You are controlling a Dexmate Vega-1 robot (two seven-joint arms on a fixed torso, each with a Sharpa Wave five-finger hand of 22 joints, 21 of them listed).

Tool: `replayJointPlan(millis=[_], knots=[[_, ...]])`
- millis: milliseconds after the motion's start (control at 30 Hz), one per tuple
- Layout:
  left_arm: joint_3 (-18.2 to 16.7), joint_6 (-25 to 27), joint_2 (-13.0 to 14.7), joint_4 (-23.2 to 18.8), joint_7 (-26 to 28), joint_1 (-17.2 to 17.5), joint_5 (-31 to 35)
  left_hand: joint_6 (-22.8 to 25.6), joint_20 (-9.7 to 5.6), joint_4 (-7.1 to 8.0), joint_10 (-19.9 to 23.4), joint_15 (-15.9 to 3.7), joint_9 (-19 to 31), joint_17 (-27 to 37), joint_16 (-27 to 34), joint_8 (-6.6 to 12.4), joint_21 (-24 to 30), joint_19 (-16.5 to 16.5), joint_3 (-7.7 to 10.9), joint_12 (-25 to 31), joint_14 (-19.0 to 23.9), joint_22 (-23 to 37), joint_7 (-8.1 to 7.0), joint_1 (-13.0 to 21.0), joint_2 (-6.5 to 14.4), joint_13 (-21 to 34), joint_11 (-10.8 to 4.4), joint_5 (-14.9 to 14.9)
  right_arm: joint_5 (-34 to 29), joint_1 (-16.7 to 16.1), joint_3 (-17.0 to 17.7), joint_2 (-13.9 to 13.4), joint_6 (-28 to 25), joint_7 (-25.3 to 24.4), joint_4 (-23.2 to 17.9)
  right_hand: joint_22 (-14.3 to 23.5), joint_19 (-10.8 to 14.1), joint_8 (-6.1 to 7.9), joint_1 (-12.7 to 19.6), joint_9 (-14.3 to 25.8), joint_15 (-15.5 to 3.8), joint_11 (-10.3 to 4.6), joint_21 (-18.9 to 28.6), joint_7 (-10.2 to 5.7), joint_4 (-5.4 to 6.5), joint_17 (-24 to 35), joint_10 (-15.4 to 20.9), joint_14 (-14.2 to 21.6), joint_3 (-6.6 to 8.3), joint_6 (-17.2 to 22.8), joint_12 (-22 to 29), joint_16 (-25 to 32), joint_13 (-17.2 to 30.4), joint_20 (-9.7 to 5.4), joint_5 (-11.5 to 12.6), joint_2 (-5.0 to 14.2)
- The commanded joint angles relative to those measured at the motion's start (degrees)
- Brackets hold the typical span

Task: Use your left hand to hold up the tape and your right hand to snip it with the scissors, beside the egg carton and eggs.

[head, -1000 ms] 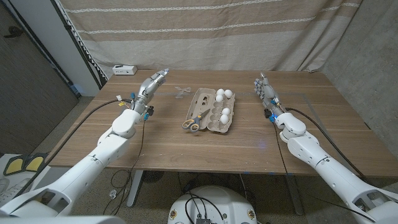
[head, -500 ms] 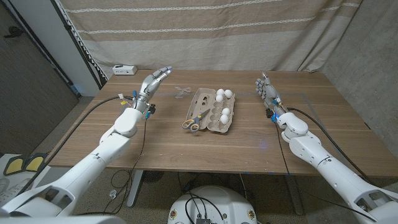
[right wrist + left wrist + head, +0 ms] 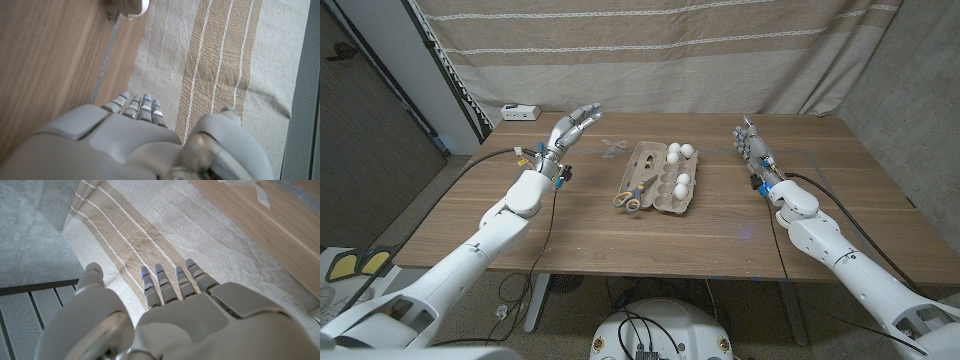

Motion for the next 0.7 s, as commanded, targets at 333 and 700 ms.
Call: replayJointPlan(millis=[333,700], knots=[[0.16,0.19,1.88,-2.37,0.09,-0.23,2.87,1.16,-4.68,0.41,1.37,-8.77,0.2,0.16,0.19,0.18,0.12,-0.08,-0.03,0.49,0.29,0.09,0.24,-0.51,0.09,0.2,-0.38,0.5,-0.5,-1.31,0.26,-0.77,0.63,-0.29,-1.13,0.1,-0.53,0.3,0.51,0.28,-0.53,-0.25,0.31,-0.47,-0.3,0.25,-0.01,-0.25,-0.01,0.03,0.36,0.2,0.17,-0.01,0.43,-0.07],[0.05,0.41,2.62,-3.73,0.57,-0.09,4.84,-1.05,-4.71,0.26,1.17,-8.83,0.24,0.15,0.19,-0.78,0.11,-0.03,-0.02,0.29,0.33,0.05,-0.35,-0.41,-0.11,0.26,-0.67,0.92,-0.3,-1.85,0.56,-1.24,0.54,-0.29,-1.79,0.1,-0.67,0.32,0.55,0.28,-0.54,-0.3,0.27,-0.43,-0.33,0.25,-0.04,-0.27,-0.01,0.11,0.36,0.21,0.18,0.1,0.44,-0.02]])
